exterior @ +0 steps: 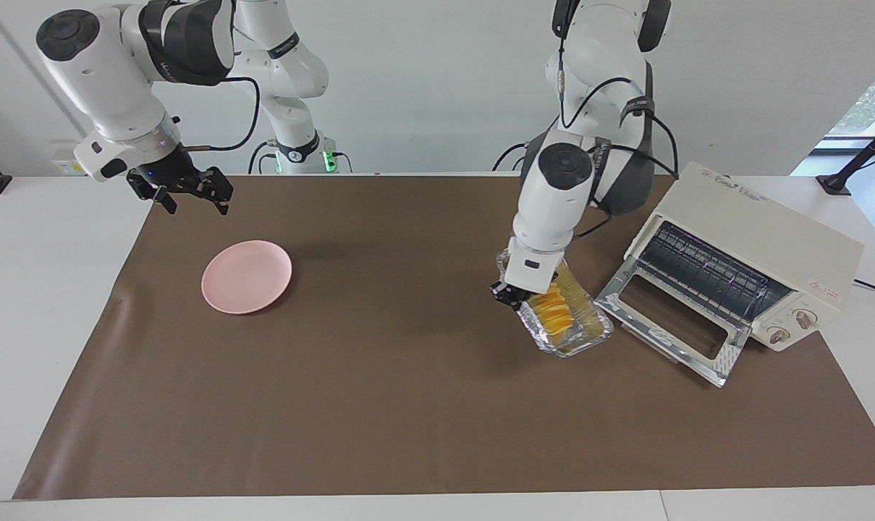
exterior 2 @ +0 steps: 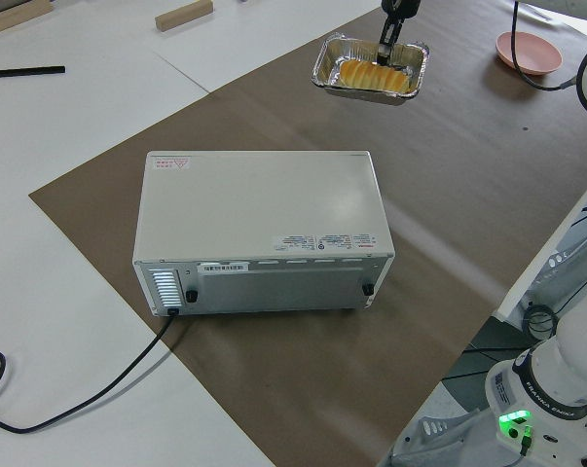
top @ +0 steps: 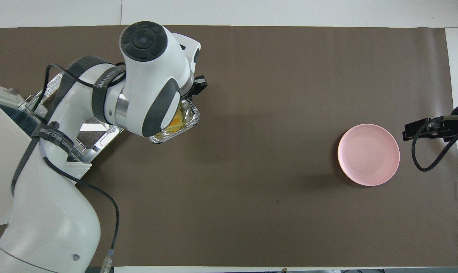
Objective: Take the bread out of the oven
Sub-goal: 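Pull the foil tray out of the oven with the left gripper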
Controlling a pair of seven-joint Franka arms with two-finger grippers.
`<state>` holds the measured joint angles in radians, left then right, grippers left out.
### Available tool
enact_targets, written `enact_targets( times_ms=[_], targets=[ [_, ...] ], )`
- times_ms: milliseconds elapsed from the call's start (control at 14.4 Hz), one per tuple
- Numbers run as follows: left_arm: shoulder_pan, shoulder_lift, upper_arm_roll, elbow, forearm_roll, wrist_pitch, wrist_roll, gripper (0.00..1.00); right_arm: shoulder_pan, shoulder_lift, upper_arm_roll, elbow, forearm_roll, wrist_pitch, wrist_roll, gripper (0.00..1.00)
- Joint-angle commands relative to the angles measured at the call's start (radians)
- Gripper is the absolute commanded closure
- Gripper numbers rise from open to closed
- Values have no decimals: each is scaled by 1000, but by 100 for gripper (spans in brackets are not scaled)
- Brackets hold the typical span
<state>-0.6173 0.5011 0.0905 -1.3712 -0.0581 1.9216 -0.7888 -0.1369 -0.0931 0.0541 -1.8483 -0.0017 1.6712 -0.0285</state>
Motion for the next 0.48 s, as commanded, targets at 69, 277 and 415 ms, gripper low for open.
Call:
enact_targets(
  times_ms=[69, 277, 415],
  targets=[
    [-96, 160, 23, 205, -17, -53, 8, 100, -9, -24, 6, -32, -12, 53, 13, 0],
    [-111, 169, 20, 198, -8, -33, 25, 100, -9, -16, 6, -29, -11, 62, 15, 0],
    [-117, 168, 20, 184, -8, -7, 104, 100, -12, -11, 4, -29, -11, 79, 15, 0]
  ],
)
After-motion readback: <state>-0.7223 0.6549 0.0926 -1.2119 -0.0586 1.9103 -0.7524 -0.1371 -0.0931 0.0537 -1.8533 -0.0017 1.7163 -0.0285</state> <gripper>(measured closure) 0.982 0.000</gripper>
